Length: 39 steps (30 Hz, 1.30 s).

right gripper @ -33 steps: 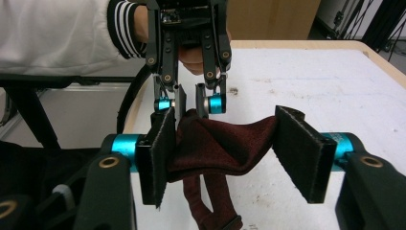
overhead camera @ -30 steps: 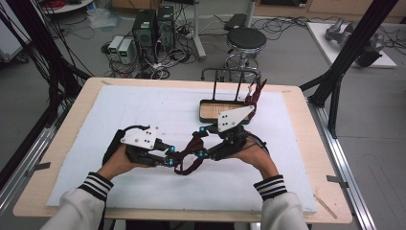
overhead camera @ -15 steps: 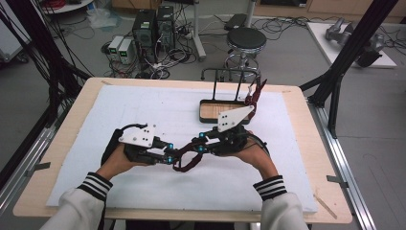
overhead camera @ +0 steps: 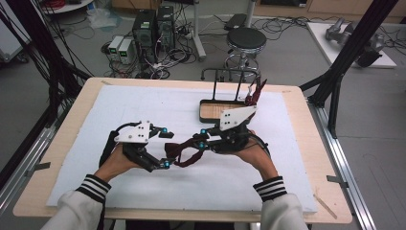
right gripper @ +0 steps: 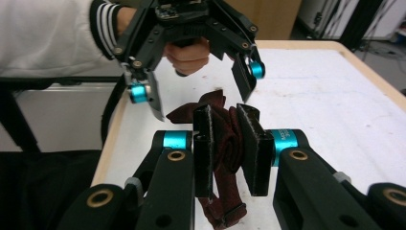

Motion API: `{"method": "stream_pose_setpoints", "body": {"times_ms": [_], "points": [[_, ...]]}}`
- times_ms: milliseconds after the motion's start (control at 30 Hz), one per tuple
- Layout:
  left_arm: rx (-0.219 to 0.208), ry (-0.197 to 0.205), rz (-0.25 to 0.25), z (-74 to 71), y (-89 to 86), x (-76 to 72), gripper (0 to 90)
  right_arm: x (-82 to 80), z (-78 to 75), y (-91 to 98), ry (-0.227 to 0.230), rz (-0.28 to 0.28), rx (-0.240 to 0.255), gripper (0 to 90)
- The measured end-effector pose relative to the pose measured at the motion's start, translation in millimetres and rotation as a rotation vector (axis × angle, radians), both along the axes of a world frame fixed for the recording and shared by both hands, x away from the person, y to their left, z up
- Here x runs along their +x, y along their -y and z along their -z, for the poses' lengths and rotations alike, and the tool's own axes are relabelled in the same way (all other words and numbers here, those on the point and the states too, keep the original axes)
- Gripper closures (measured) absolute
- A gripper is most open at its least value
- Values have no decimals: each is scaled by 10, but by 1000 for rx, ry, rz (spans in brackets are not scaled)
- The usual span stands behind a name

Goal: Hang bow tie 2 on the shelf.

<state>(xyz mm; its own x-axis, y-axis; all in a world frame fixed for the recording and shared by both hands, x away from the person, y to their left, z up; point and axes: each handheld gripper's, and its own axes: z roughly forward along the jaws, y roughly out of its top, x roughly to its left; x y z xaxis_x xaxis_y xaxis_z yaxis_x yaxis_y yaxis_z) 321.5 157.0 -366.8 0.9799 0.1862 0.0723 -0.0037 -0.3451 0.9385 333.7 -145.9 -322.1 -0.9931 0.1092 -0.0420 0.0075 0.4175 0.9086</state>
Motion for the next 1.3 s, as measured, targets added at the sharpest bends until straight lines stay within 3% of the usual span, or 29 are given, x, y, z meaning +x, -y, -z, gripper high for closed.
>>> {"method": "stream_pose_setpoints", "body": {"times_ms": [233,467,733,967,1300], "points": [[-40,3,-61,80,-135,-12,156,1,-28,48,10,37,19,773],[-84,25,-160,168,-309,-72,156,10,-64,90,39,99,52,770],[-96,22,-276,289,-486,-137,155,12,-119,156,82,204,97,770],[-135,26,-370,359,-632,-202,156,18,-178,275,123,328,159,769],[-186,42,-445,464,-786,-261,156,19,-243,441,191,501,230,769]]}}
